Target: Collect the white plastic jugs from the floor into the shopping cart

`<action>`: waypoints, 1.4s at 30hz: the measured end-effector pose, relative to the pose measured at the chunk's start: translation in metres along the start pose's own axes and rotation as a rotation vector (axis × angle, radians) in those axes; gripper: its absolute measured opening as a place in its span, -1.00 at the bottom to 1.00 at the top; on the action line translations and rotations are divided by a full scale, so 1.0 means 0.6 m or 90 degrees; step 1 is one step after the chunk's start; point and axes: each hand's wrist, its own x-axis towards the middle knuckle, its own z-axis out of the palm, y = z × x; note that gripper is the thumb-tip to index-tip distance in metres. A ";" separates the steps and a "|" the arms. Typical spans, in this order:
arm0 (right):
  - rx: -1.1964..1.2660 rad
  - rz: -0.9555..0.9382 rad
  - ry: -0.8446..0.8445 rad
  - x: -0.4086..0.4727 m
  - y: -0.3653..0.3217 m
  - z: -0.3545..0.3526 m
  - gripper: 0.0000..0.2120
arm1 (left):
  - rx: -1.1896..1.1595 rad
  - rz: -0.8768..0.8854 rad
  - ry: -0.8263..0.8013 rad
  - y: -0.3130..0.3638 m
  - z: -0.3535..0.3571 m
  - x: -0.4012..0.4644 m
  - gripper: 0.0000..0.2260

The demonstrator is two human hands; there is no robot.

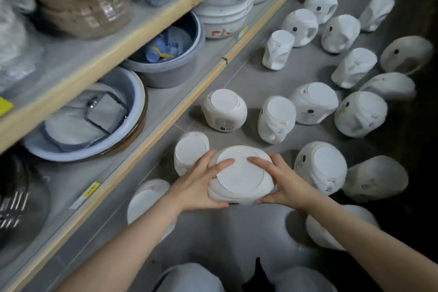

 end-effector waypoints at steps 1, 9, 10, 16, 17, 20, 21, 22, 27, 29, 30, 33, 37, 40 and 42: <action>-0.004 -0.008 0.001 0.003 -0.033 -0.046 -0.12 | -0.002 -0.002 0.007 0.030 -0.048 -0.009 -0.11; -0.010 -0.066 0.002 0.022 -0.341 -0.376 -0.12 | -0.019 -0.021 0.067 0.253 -0.422 -0.123 -0.10; -0.009 -0.069 -0.001 0.021 -0.384 -0.416 -0.12 | -0.022 -0.027 0.075 0.281 -0.465 -0.145 -0.10; -0.008 -0.116 -0.016 -0.010 -0.622 -0.604 -0.11 | -0.034 -0.050 0.139 0.445 -0.681 -0.297 -0.10; 0.000 -0.134 -0.012 -0.017 -0.653 -0.624 -0.12 | -0.042 -0.047 0.161 0.467 -0.702 -0.322 -0.10; 0.027 -0.205 -0.001 -0.028 -0.729 -0.666 -0.16 | -0.118 -0.057 0.269 0.522 -0.734 -0.391 -0.15; 0.043 -0.222 -0.003 -0.031 -0.749 -0.673 -0.18 | -0.167 -0.069 0.317 0.535 -0.733 -0.410 -0.18; 0.064 -0.236 -0.001 -0.033 -0.769 -0.677 -0.20 | -0.221 -0.082 0.365 0.546 -0.730 -0.428 -0.21; 0.248 -0.225 -0.016 -0.048 -0.857 -0.628 -0.36 | -0.418 -0.188 0.609 0.589 -0.684 -0.532 -0.29; 0.305 -0.221 -0.024 -0.058 -0.894 -0.587 -0.41 | -0.446 -0.237 0.690 0.602 -0.664 -0.577 -0.33; 0.317 -0.233 -0.019 -0.063 -0.912 -0.563 -0.42 | -0.451 -0.262 0.725 0.608 -0.654 -0.603 -0.35; 0.330 -0.257 -0.035 -0.083 -0.977 -0.493 -0.44 | -0.466 -0.337 0.803 0.619 -0.619 -0.685 -0.44; 0.331 -0.277 -0.089 -0.120 -1.070 -0.397 -0.47 | -0.531 -0.389 0.925 0.642 -0.561 -0.808 -0.51; 0.340 -0.306 -0.164 -0.160 -1.143 -0.320 -0.49 | -0.526 -0.449 1.025 0.653 -0.509 -0.910 -0.49; 0.346 -0.314 -0.222 -0.191 -1.191 -0.265 -0.48 | -0.526 -0.483 1.056 0.655 -0.475 -0.982 -0.46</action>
